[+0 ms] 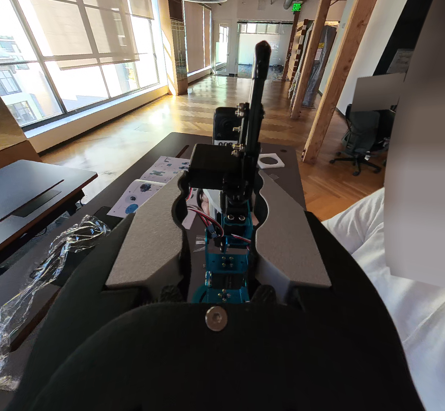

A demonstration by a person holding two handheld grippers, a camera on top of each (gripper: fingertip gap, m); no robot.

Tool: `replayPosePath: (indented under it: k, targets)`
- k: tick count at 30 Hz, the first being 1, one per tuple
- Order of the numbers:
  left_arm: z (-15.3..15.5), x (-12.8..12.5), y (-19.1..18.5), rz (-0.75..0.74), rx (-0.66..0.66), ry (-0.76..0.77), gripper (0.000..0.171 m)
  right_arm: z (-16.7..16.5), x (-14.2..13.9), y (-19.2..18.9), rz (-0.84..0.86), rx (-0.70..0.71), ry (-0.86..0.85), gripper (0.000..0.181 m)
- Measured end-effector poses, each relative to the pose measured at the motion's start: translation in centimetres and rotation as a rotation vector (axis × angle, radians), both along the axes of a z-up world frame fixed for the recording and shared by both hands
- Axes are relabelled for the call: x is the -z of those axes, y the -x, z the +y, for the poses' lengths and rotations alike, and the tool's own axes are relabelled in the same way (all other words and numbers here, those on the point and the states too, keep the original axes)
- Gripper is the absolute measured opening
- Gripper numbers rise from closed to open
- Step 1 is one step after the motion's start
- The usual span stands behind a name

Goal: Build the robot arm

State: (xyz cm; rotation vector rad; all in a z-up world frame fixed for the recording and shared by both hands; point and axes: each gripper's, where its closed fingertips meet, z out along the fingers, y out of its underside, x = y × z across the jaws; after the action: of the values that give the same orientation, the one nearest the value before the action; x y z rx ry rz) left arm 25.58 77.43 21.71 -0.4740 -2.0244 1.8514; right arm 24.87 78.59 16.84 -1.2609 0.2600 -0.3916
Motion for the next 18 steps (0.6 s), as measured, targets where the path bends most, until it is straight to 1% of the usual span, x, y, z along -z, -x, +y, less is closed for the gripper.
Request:
replayPosePath:
  k: [4,7,8,10,12,15,16,18]
  targets:
    - [0.0,0.0,0.0,0.012,0.039,0.003,0.053,0.0,-0.1,0.0,-0.014,0.000,-0.002,0.024]
    - [0.6,-0.3,-0.3,0.026,0.018,0.035,0.054,0.0,-0.1,0.0,-0.035,0.017,-0.003,0.023]
    - [1.1,-0.6,-0.4,0.034,0.010,0.061,0.056,-0.2,-0.3,0.1,-0.045,0.027,-0.013,0.024]
    - [2.2,-1.1,-0.9,0.055,-0.018,0.106,0.062,-1.0,-1.0,0.2,-0.063,0.060,-0.061,0.030]
    - [3.7,-0.9,-1.7,0.055,-0.058,0.129,0.068,-2.3,-1.7,0.6,-0.053,0.102,-0.120,0.039]
    - [5.9,1.0,-3.0,0.039,-0.134,0.123,0.074,-4.6,-1.6,2.0,0.000,0.228,-0.129,0.053]
    - [6.6,2.0,-3.4,0.049,-0.168,0.110,0.074,-5.6,-1.4,2.9,0.011,0.280,-0.110,0.055]
    - [8.1,4.2,-4.0,0.092,-0.244,0.084,0.073,-7.8,-0.6,5.2,0.055,0.387,-0.017,0.057]
